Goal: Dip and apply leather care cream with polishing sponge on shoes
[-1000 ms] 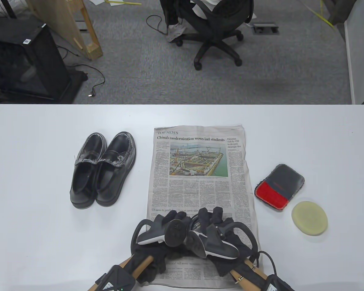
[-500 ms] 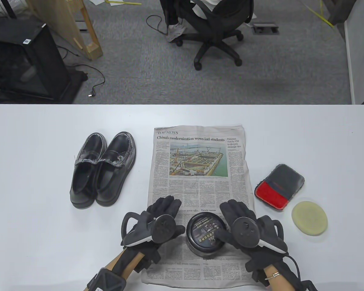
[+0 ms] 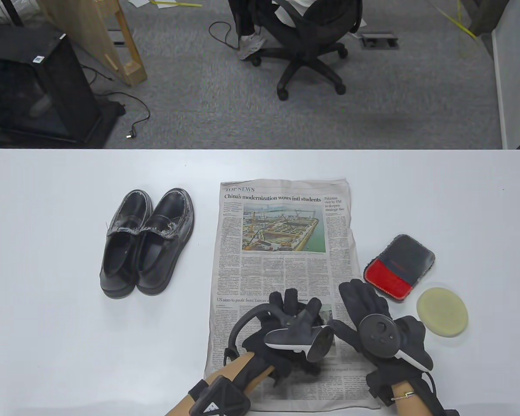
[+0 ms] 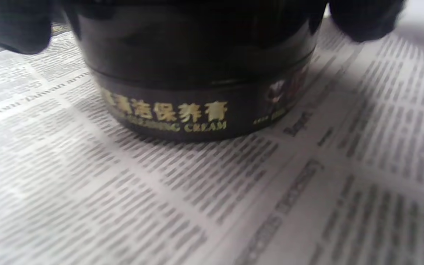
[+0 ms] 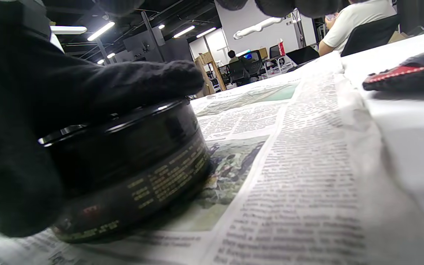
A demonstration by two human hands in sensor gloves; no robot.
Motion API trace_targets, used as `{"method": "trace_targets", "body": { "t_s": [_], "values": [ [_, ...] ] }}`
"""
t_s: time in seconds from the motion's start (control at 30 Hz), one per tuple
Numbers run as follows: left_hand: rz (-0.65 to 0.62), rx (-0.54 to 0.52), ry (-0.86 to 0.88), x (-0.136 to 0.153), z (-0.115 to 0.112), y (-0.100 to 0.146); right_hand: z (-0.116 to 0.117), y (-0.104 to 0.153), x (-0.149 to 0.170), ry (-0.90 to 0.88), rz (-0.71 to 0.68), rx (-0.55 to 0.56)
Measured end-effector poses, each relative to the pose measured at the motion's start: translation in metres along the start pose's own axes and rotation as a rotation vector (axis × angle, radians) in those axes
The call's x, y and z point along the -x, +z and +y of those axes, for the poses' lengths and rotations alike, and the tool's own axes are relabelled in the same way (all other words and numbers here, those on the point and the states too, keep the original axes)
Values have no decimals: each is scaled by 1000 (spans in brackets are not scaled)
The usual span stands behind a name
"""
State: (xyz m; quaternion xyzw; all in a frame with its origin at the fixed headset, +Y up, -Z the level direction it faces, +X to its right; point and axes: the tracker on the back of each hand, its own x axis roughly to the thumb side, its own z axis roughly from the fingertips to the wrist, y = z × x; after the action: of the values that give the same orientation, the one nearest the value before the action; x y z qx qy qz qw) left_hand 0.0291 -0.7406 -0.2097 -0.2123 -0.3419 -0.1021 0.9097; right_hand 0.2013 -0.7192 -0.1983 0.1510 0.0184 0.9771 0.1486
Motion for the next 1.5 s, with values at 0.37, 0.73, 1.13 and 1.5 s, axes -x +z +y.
{"method": "trace_targets", "body": {
  "t_s": [0.37,0.73,1.13,1.5],
  "values": [
    [153,-151,159,89,-4,85,4,0,-5,59,-7,-17],
    [640,-71,353,222,-96,171,16,-5,-11,105,-13,-66],
    [571,-309,296,192,-53,168,22,-6,-14,121,-25,-90],
    [125,-386,331,124,-50,84,27,-7,-14,160,-34,-83]
  ]
}}
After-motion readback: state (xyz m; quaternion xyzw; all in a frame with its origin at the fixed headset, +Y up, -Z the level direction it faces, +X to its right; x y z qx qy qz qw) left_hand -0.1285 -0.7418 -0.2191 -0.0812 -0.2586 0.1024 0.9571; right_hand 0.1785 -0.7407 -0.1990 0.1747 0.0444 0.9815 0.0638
